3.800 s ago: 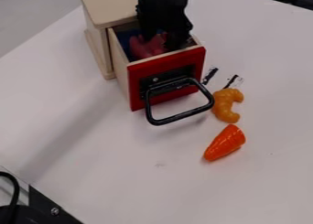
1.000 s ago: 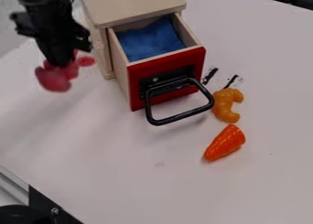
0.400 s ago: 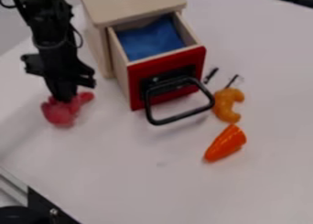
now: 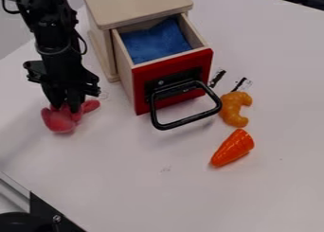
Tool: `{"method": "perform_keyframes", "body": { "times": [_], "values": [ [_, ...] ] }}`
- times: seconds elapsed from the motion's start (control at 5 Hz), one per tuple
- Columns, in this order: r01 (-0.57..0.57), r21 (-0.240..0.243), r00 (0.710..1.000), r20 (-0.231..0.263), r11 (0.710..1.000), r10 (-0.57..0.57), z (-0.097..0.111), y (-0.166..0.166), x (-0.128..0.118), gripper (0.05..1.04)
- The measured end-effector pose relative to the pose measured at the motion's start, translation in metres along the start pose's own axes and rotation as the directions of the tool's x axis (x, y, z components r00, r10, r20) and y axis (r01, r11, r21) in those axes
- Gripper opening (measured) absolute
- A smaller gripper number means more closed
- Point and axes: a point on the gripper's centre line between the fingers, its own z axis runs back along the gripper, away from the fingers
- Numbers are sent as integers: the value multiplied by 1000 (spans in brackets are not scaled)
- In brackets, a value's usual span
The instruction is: Move the red thing to out the upper table
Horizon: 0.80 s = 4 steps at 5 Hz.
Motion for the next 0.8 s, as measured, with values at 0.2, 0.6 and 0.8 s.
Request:
{"method": "perform_keyframes", "body": {
  "times": [0.2, 0.6, 0.8],
  "values": [
    [4, 14, 1000, 8, 1000, -4, 7, 2, 0, 853],
    [15, 11, 995, 102, 1000, -16, 67, 0, 14, 999],
    [32, 13, 986, 165, 999, -34, 100, -2, 19, 999]
  ]
}}
